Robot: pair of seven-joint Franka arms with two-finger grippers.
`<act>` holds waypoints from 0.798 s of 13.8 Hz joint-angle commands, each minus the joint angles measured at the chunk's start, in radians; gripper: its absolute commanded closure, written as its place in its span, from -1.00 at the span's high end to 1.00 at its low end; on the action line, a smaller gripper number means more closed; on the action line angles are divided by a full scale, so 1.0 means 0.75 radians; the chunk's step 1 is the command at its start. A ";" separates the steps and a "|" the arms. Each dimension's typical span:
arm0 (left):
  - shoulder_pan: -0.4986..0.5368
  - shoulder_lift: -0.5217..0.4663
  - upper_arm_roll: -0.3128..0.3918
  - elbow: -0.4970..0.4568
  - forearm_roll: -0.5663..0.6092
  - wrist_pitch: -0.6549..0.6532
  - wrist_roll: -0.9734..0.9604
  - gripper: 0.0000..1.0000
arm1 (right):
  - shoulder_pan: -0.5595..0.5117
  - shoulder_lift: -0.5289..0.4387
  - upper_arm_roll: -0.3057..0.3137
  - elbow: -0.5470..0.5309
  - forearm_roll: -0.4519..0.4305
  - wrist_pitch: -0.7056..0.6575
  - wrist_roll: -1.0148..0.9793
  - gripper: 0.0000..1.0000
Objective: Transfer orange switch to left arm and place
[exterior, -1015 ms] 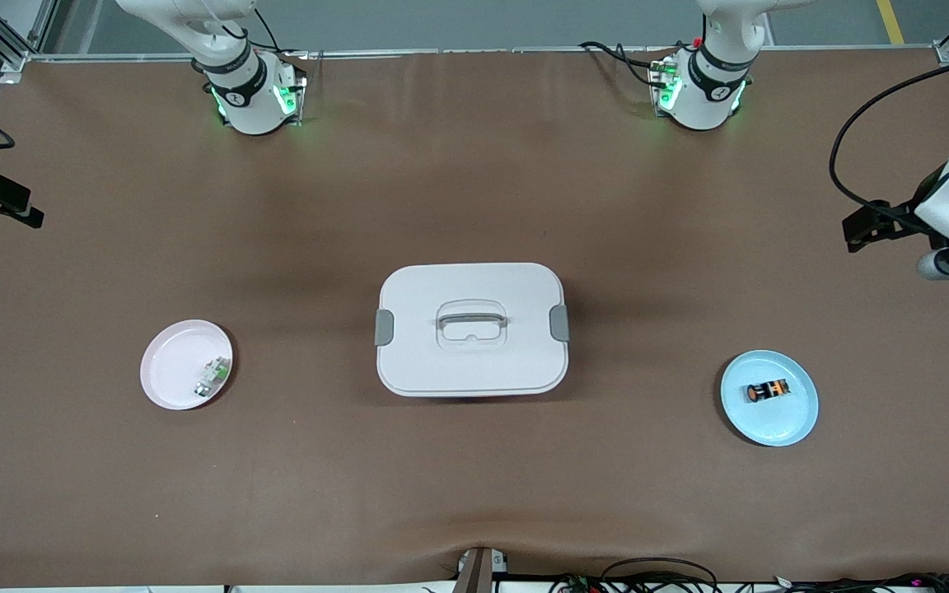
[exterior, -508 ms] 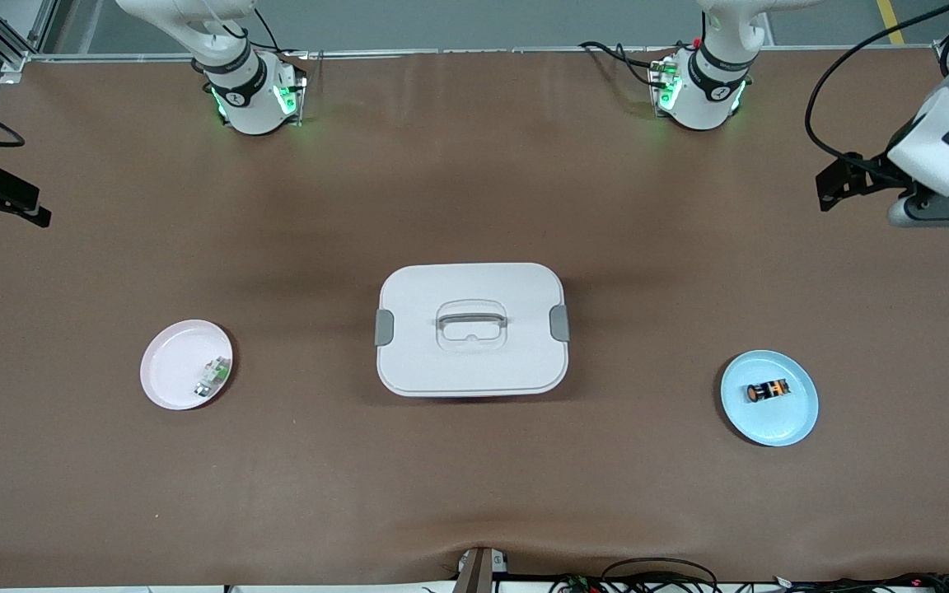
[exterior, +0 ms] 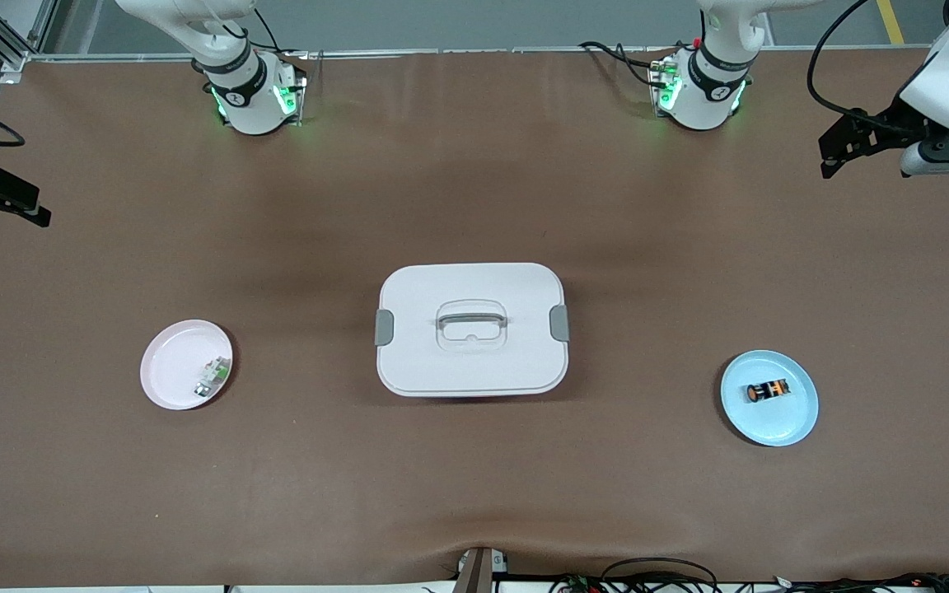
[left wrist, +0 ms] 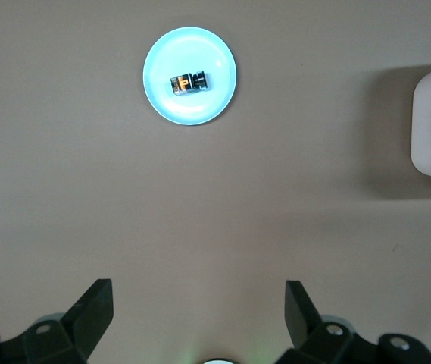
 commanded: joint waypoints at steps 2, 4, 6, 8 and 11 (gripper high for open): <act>-0.137 -0.013 0.131 0.007 -0.025 0.000 0.022 1.00 | 0.005 -0.044 0.003 -0.046 -0.026 0.018 -0.010 1.00; -0.140 0.008 0.137 0.027 -0.025 -0.002 0.024 1.00 | 0.003 -0.044 0.003 -0.046 -0.026 0.018 -0.010 1.00; -0.136 0.028 0.135 0.048 -0.031 -0.002 0.024 1.00 | 0.005 -0.044 0.003 -0.046 -0.026 0.018 -0.010 1.00; -0.138 0.057 0.135 0.088 -0.033 -0.039 0.026 1.00 | 0.003 -0.044 0.003 -0.046 -0.026 0.018 -0.010 1.00; -0.140 0.104 0.133 0.142 -0.031 -0.078 0.028 1.00 | 0.005 -0.044 0.003 -0.046 -0.026 0.018 -0.010 1.00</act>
